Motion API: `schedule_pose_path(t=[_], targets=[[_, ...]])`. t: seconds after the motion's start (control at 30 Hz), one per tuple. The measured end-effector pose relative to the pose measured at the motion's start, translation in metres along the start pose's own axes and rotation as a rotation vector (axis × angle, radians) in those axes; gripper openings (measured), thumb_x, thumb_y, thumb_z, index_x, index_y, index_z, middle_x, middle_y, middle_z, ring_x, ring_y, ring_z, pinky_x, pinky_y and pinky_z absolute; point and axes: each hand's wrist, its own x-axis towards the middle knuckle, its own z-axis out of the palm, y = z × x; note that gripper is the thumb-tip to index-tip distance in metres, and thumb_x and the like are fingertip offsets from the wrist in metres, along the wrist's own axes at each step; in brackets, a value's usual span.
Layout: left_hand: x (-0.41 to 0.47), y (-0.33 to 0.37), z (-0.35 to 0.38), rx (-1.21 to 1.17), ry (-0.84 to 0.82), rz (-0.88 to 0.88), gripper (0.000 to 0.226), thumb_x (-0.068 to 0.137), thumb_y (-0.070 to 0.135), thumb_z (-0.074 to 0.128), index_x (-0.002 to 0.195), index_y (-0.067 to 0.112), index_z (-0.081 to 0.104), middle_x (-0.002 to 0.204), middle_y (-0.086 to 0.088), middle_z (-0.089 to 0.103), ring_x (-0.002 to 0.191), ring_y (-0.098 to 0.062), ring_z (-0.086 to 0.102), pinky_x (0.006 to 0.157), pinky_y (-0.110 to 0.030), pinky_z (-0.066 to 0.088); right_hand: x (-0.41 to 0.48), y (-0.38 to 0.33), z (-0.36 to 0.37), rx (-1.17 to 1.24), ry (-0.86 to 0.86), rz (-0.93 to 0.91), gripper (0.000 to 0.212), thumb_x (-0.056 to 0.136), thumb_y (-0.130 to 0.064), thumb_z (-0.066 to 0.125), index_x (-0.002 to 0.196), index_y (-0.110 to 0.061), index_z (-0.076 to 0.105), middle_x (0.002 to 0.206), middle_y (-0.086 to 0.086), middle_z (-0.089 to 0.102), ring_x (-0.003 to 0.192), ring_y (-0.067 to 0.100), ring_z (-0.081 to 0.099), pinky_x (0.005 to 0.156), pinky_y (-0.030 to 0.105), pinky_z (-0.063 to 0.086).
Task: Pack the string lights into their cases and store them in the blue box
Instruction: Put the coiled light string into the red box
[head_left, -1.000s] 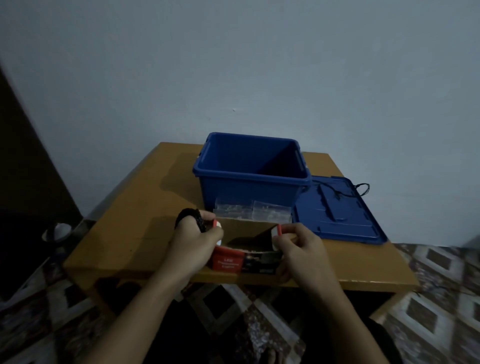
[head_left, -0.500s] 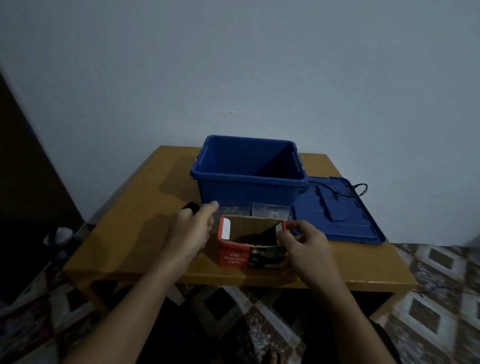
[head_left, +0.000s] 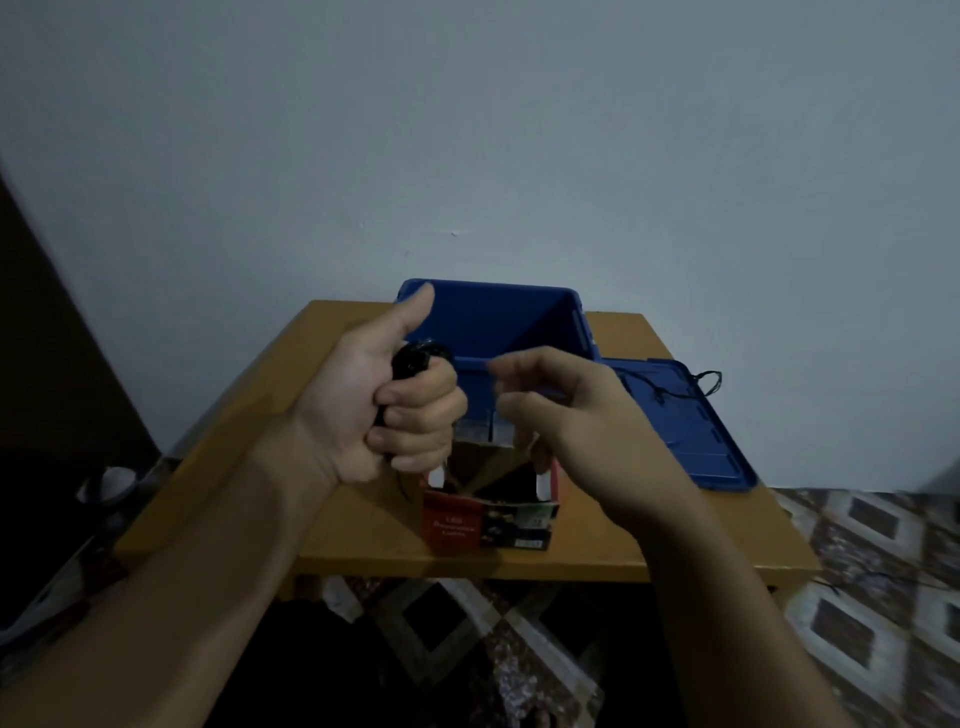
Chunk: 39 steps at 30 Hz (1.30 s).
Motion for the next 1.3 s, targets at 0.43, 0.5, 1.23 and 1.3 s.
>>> schedule_pose_path(t=[0.43,0.5,1.23,1.3], targets=[[0.036,0.015,-0.005,-0.158,-0.337,-0.089,0.078,0.099,0.066,0.016,0.041,0.014,0.028,0.042,-0.002,0.026,0.029,-0.014,0.014,0.04,-0.027,0.018,0.027,-0.019,-0.016,-0.009,-0.215,-0.215,0.03,0.101,-0.001,0.052,0.124,-0.013,0.066,0.092,-0.006,0.07,0.075,0.016,0.067,0.07,0.028,0.058],[0.038,0.015,-0.005,-0.125,-0.301,-0.085,0.078,0.1,0.063,0.018,0.042,0.014,0.033,0.04,-0.003,0.026,0.028,-0.015,0.018,0.04,-0.026,0.022,0.028,-0.017,-0.017,-0.034,-0.209,-0.21,0.026,0.102,-0.003,0.052,0.12,-0.012,0.068,0.089,-0.005,0.07,0.077,0.016,0.068,0.073,0.029,0.059],[0.044,0.007,0.011,0.194,0.066,-0.123,0.075,0.096,0.056,0.047,0.033,0.015,0.041,0.031,-0.001,0.04,0.021,-0.012,0.038,0.034,-0.02,0.032,0.028,0.014,-0.022,0.316,-0.245,-0.095,0.019,0.097,-0.013,0.062,0.103,0.005,0.063,0.081,0.012,0.064,0.066,0.02,0.06,0.062,0.031,0.054],[0.044,0.007,0.013,0.219,0.168,-0.098,0.073,0.092,0.057,0.053,0.033,0.016,0.04,0.031,0.0,0.038,0.021,-0.012,0.037,0.034,-0.02,0.033,0.028,0.014,-0.02,0.261,-0.204,-0.113,0.018,0.098,-0.012,0.061,0.102,0.006,0.063,0.08,0.011,0.065,0.066,0.019,0.062,0.063,0.031,0.055]])
